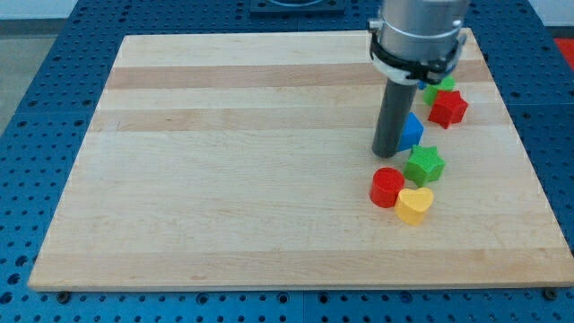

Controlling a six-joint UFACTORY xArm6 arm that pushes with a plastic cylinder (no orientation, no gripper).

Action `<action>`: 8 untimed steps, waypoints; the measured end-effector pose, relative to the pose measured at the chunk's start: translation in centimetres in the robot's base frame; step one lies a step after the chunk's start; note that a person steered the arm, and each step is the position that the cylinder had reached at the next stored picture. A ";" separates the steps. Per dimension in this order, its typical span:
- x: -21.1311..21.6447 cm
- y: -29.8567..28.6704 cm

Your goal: Move the blue cube to the bottom left side of the red star

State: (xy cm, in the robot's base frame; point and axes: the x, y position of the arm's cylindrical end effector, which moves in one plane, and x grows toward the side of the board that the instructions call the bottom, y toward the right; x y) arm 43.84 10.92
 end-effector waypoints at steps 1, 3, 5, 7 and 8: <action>-4.0 -1.2; -4.4 -1.1; -3.4 -0.8; -1.4 -0.3; -1.4 1.8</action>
State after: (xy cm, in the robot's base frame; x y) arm 42.48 12.76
